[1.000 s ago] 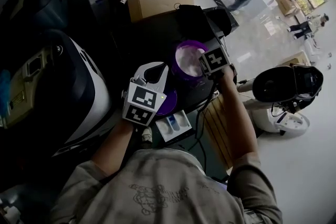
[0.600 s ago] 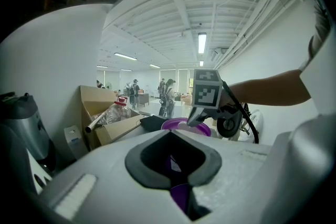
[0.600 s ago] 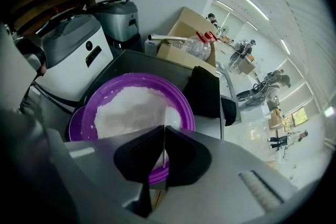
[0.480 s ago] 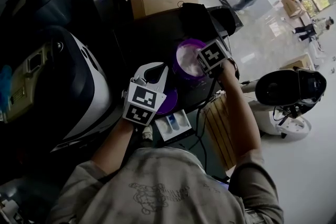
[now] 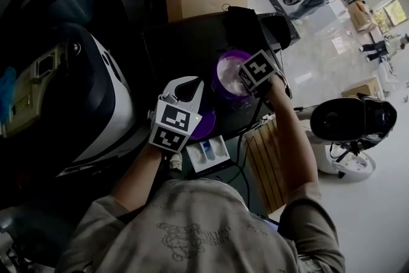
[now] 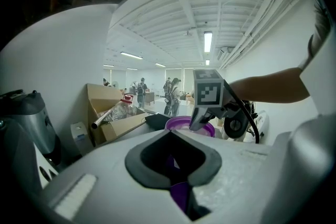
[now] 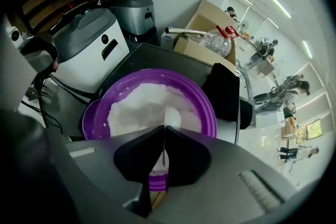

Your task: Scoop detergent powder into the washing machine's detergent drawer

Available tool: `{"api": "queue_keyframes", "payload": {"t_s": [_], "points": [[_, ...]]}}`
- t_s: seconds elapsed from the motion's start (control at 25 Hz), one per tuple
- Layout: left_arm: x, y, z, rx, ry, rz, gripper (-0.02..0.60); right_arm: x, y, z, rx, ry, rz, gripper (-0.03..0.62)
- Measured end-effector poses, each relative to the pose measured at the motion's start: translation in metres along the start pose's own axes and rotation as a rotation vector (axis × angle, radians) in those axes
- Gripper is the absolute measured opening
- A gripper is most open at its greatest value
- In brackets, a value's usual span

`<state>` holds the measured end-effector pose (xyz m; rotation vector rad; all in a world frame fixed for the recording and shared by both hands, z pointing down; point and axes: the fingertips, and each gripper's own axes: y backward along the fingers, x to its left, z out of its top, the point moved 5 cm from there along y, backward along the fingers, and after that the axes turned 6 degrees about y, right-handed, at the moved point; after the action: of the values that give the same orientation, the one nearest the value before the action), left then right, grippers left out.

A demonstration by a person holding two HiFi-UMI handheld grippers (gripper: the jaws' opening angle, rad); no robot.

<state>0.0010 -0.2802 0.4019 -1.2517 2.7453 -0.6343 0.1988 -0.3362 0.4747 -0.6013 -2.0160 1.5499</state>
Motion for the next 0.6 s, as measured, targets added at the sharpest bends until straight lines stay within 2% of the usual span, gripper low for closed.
{"api": "queue_keyframes", "payload": {"t_s": [0.28,0.44,0.6], "points": [[-0.003,0.004,-0.005,0.009,0.008,0.017,0.001,0.014,-0.005,0.012,-0.101,-0.042,0.184,0.035],[-0.004,0.007,-0.004,0.008,0.011,0.03,0.002,0.016,-0.004,0.01,-0.135,-0.109,0.282,0.035],[-0.004,0.01,-0.005,0.009,0.015,0.037,0.002,0.013,0.002,0.006,-0.177,-0.196,0.322,0.035]]}}
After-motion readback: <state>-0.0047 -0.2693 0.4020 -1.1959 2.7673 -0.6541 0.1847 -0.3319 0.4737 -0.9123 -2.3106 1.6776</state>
